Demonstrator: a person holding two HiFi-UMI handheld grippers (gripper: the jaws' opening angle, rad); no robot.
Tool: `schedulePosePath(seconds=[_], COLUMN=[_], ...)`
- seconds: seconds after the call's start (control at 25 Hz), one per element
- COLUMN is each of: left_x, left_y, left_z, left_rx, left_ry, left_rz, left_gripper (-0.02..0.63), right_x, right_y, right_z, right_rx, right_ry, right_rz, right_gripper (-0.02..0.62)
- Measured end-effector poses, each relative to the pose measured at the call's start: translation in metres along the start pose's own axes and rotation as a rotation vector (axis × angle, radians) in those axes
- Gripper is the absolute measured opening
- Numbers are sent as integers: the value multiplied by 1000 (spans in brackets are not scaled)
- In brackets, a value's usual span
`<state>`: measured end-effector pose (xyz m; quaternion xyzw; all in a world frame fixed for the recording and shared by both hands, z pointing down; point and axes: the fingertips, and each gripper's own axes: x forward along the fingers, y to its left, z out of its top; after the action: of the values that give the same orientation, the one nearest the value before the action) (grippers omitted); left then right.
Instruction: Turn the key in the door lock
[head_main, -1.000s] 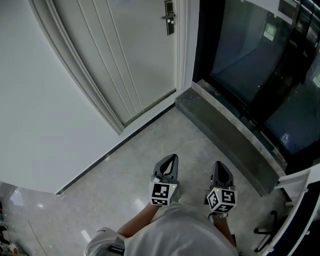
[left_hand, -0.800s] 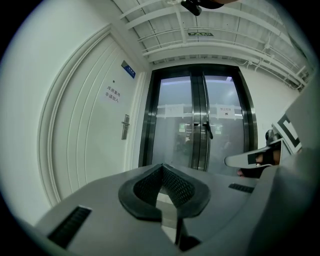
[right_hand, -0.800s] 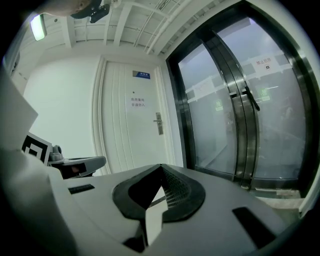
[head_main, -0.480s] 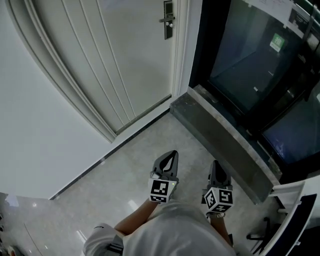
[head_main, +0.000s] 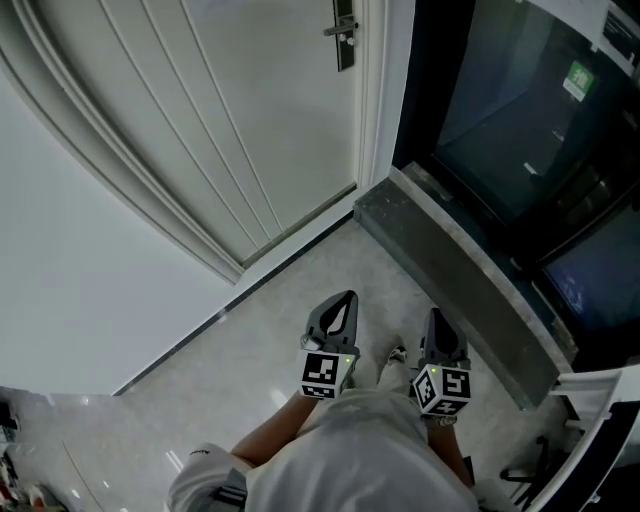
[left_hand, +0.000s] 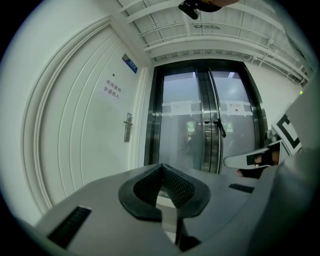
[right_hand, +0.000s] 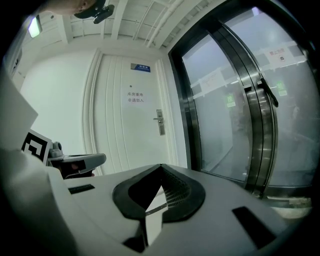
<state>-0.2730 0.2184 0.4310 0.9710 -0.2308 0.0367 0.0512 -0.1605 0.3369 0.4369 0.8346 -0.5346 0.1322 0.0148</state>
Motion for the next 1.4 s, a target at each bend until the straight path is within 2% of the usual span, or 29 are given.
schedulePosePath(seconds=[0.16,0.36,0.96,1.4], left_x=[14,49,176,242], left_y=[7,20,19,4], left_z=[-12,-4,19,24], left_rx=[-12,-10,21,-9], left_ry=[24,18,26,8], left_rz=[25,84,233,382], left_gripper=[8,8,8,8], right_x=[25,67,186,245], right_y=[-6,-19,-113,-175], right_z=[-6,6,47,68], right_rx=[6,-7,-5,-45], right_ry=[21,20,44,51], right_rz=[29,84,200,317], right_gripper=[-8,-8,-8,-8])
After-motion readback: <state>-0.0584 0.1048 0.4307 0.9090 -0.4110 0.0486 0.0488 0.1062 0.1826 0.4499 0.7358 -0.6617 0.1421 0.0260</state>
